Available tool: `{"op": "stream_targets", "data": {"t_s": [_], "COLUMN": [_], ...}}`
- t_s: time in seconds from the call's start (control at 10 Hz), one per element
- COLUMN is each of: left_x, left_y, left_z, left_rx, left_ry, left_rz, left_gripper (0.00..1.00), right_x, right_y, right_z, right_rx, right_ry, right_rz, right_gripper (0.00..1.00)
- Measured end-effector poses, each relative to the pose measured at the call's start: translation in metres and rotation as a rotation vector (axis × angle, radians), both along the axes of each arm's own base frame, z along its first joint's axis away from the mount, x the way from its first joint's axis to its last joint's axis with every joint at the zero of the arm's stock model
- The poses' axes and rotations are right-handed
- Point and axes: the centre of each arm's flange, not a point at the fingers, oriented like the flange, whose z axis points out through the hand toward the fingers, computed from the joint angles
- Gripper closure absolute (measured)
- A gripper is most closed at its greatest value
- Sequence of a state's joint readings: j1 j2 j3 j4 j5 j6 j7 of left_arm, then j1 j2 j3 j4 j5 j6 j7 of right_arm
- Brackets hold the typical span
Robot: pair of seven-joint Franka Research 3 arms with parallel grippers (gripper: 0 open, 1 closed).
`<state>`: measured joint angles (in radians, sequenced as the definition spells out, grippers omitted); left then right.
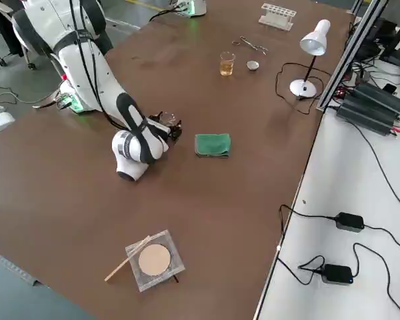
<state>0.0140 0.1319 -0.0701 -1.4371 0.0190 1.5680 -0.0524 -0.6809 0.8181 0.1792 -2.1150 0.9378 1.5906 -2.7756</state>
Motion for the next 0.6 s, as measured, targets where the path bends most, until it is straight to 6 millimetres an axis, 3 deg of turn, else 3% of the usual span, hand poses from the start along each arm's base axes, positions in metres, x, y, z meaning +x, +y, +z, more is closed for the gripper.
{"op": "stream_targets", "data": {"t_s": [0.6], "left_x": [0.0001], "left_y": [-0.0003], "left_z": [0.0026], "left_rx": [-0.032], "left_ry": [-0.004], "left_rz": [0.005], "left_gripper": [0.0], "right_x": [0.0037], "right_y": [-0.0018], "right_z": [0.0087], "right_rx": [0.052], "right_ry": [0.013], "right_rz": [0.009], "right_gripper": [0.0]}}
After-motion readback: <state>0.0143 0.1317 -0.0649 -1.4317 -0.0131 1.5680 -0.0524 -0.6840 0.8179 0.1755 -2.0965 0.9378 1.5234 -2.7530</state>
